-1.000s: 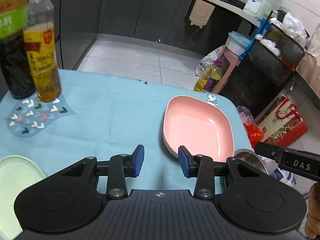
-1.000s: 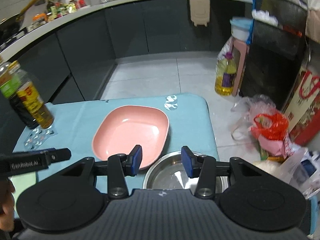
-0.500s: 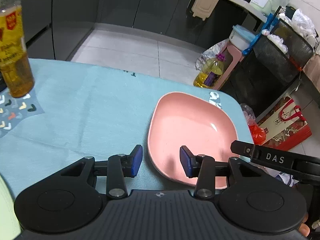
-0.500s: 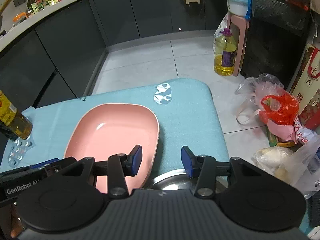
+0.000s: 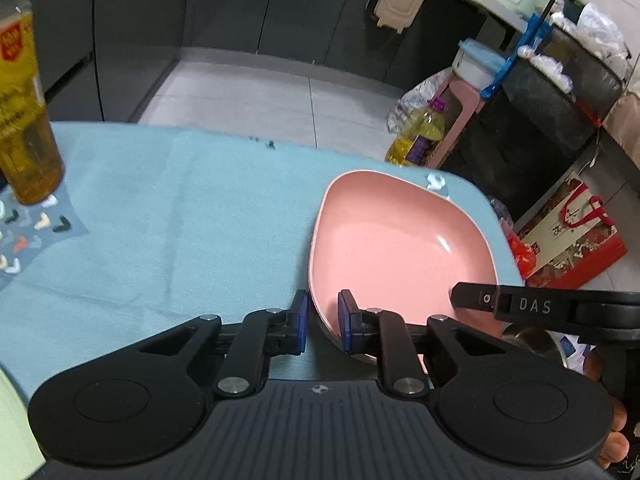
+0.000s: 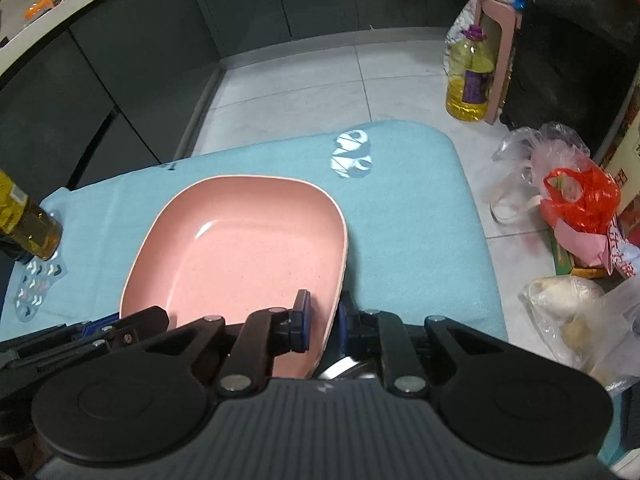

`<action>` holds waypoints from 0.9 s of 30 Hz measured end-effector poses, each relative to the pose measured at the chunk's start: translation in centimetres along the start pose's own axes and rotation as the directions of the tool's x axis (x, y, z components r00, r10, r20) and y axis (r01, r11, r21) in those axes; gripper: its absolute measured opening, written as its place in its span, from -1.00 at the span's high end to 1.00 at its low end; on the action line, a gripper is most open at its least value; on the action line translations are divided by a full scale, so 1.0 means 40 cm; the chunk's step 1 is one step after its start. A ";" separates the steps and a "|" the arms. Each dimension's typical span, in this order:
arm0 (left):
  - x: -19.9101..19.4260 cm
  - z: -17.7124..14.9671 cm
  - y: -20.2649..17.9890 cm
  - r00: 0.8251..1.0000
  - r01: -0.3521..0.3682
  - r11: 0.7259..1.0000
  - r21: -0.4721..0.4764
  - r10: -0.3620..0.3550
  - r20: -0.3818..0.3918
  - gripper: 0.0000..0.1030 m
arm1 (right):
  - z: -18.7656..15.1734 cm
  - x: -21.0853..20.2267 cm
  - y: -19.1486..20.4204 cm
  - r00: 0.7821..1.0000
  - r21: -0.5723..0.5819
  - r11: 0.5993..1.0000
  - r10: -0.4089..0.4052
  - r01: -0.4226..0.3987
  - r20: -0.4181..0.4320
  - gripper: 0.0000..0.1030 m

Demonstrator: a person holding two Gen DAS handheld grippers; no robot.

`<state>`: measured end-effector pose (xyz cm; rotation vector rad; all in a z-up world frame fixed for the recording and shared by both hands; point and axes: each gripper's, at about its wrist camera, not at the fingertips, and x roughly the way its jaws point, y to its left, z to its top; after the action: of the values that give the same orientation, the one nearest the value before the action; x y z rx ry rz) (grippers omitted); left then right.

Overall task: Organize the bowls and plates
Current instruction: 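Carry the pink plate and lower it onto the green plate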

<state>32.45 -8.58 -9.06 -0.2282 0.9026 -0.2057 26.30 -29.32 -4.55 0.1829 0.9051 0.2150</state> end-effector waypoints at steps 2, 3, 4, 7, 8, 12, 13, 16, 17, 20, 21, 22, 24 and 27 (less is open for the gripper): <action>-0.031 0.002 0.005 1.000 0.001 1.000 0.010 -0.002 0.024 0.72 | 0.000 -0.019 0.010 1.000 0.008 1.000 0.017 -0.017 0.008 0.91; -0.047 0.003 0.008 0.999 0.001 1.000 0.013 -0.001 0.034 0.72 | 0.000 -0.030 0.016 1.000 0.004 1.000 0.023 -0.023 0.015 0.91; -0.059 0.004 0.010 0.999 0.000 1.000 0.016 -0.001 0.042 0.72 | 0.000 -0.040 0.026 0.999 -0.002 1.000 0.027 -0.027 0.021 0.91; -0.104 -0.001 0.023 0.997 -0.009 1.000 0.024 0.007 0.076 0.72 | -0.010 -0.079 0.058 0.998 -0.027 0.999 0.038 -0.037 0.044 0.91; -0.118 -0.004 0.030 0.996 -0.014 1.000 0.026 0.012 0.090 0.72 | -0.013 -0.087 0.068 0.998 -0.036 0.998 0.045 -0.043 0.048 0.91; -0.170 -0.022 0.069 0.993 -0.014 1.000 0.016 0.012 0.121 0.72 | -0.033 -0.117 0.114 0.997 -0.081 0.995 0.058 -0.053 0.058 0.90; -0.182 -0.027 0.083 0.992 -0.008 1.000 0.008 0.007 0.123 0.72 | -0.039 -0.123 0.126 0.996 -0.091 0.994 0.060 -0.054 0.059 0.90; -0.220 -0.040 0.120 0.991 0.004 1.000 -0.009 -0.003 0.132 0.71 | -0.055 -0.134 0.156 0.996 -0.114 0.991 0.075 -0.069 0.048 0.90; -0.235 -0.045 0.135 0.990 0.007 1.000 -0.014 -0.005 0.138 0.71 | -0.059 -0.138 0.165 0.996 -0.120 0.990 0.080 -0.074 0.045 0.90; -0.279 -0.061 0.172 0.989 0.002 1.000 -0.020 0.001 0.145 0.71 | -0.075 -0.156 0.213 0.995 -0.154 0.985 0.090 -0.083 0.043 0.90; -0.294 -0.065 0.185 0.989 -0.006 1.000 -0.021 0.009 0.145 0.71 | -0.080 -0.161 0.228 0.995 -0.165 0.983 0.093 -0.084 0.044 0.90; -0.309 -0.071 0.197 0.989 -0.012 1.000 -0.022 0.015 0.147 0.71 | -0.084 -0.166 0.244 0.994 -0.178 0.980 0.096 -0.087 0.045 0.90; -0.338 -0.082 0.224 0.988 -0.024 0.999 -0.025 0.027 0.150 0.70 | -0.094 -0.172 0.279 0.994 -0.210 0.974 0.099 -0.088 0.044 0.90; -0.375 -0.101 0.266 0.988 -0.026 0.999 -0.039 0.032 0.151 0.70 | -0.111 -0.181 0.327 0.994 -0.244 0.965 0.105 -0.093 0.036 0.90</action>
<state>21.08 5.21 -3.21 -0.2612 0.7589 -0.1428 17.03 -18.32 1.46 0.0059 0.8144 0.4101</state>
